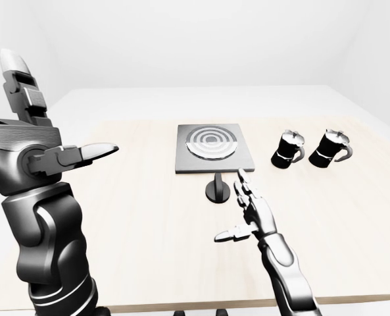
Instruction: Turn off the stove.
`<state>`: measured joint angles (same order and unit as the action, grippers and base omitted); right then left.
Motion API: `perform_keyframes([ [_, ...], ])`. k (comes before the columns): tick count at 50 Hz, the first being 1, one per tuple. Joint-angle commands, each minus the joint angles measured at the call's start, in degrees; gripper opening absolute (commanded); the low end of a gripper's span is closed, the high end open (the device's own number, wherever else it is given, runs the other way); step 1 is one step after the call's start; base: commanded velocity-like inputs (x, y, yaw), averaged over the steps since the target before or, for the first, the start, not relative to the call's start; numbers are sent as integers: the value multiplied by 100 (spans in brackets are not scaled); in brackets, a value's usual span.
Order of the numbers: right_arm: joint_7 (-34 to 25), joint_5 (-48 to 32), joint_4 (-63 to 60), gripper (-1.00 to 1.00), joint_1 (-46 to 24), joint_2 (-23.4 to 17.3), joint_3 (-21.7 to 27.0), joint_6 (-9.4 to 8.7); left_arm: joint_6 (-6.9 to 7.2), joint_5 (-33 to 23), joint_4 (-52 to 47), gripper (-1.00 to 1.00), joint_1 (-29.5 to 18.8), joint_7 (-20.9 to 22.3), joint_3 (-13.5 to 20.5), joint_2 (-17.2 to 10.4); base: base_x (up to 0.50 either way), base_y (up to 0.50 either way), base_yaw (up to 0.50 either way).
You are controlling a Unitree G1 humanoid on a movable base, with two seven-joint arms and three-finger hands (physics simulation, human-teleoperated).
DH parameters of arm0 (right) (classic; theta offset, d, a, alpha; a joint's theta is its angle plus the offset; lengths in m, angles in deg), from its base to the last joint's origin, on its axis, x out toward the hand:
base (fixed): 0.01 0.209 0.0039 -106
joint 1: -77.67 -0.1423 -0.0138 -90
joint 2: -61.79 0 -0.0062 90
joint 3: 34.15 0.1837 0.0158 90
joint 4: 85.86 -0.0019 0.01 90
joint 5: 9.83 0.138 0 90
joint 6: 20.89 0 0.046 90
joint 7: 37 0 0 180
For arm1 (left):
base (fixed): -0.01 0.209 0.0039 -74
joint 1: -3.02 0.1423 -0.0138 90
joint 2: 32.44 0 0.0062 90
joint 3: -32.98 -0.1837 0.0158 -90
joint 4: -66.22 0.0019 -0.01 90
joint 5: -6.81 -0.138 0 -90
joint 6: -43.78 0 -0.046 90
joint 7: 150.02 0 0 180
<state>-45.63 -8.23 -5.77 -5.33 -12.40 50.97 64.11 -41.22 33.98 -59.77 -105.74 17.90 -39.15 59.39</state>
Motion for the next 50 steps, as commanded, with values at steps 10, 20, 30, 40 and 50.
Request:
perform_keyframes([
  [10, -40, -63, 302, 100, -90, 19, -11, 0, 0, 10, -20, 100, 26, 1, 18, -7, 0, 0, 0],
  [20, -66, -104, 433, 100, -92, 19, -27, 0, 0, 24, -37, 100, 45, 5, 52, -18, 0, 0, 0],
  [30, -76, -128, 481, 100, -120, 33, -55, 0, 0, 31, -33, 100, 65, 2, 42, -9, 0, 0, 0],
  [40, -75, -147, 480, 100, -145, 33, -61, 0, 0, 56, -92, 100, 87, -20, 55, -8, 0, 0, 0],
  [50, -83, -163, 589, 100, -150, 30, -43, 0, 0, 60, -84, 100, 78, -21, 57, -12, 0, 0, 0],
])
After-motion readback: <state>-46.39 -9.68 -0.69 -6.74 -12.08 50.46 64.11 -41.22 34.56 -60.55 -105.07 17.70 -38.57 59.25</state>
